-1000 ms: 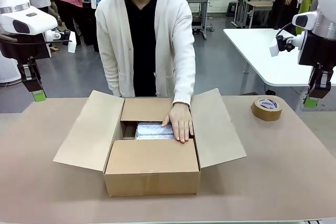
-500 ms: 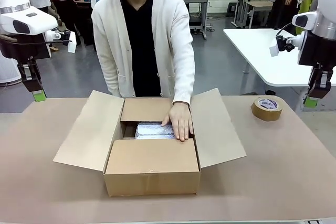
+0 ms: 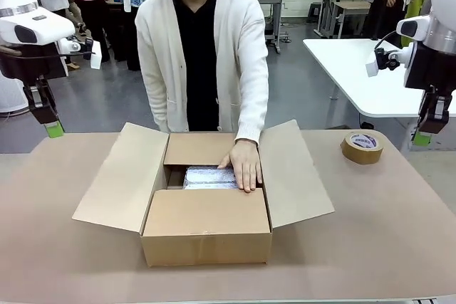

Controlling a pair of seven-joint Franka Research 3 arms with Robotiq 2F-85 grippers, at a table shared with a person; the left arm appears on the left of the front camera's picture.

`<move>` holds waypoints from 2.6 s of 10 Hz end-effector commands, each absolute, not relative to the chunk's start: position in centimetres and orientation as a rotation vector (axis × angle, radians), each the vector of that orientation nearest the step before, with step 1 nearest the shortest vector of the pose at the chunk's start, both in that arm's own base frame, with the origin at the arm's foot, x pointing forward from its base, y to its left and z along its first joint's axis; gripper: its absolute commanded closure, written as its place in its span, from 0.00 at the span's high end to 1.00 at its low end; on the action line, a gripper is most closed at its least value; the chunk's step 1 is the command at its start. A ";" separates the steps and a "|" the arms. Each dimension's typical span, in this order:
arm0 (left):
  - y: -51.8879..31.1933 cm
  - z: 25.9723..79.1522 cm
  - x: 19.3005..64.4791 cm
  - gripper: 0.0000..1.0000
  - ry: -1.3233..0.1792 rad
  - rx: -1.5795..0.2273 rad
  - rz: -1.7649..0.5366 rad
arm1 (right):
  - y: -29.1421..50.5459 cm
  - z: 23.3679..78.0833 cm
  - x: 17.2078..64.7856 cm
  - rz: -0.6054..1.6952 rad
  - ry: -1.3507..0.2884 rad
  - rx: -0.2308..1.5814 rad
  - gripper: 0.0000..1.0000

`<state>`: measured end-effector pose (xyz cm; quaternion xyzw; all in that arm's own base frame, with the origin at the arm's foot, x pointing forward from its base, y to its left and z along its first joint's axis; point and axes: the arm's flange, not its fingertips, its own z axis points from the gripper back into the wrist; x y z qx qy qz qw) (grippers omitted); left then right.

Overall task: Wrap the clocks to prevent damage.
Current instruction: Push the right (or left) flap of the Package Box to close it.

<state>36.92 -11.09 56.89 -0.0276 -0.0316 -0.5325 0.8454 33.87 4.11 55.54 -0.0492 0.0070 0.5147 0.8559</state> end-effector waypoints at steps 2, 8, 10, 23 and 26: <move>-4.4 55.5 38.3 0.00 -0.356 -0.614 -1.320 | 4.2 55.5 33.8 1.071 0.020 -0.109 0.01; 2.1 45.0 37.7 0.00 -0.627 -0.806 -1.340 | 4.2 55.5 33.8 1.071 0.020 -0.109 0.01; 0.7 45.1 37.6 0.00 -0.592 -0.629 -1.412 | 4.2 55.5 33.8 1.071 0.020 -0.109 0.01; 2.8 34.1 39.4 0.00 -0.642 -0.802 -1.309 | 4.2 55.5 33.8 1.071 0.020 -0.109 0.01; 0.4 32.5 40.1 0.00 -0.686 -0.917 -1.296 | 4.2 55.5 33.8 1.071 0.020 -0.109 0.01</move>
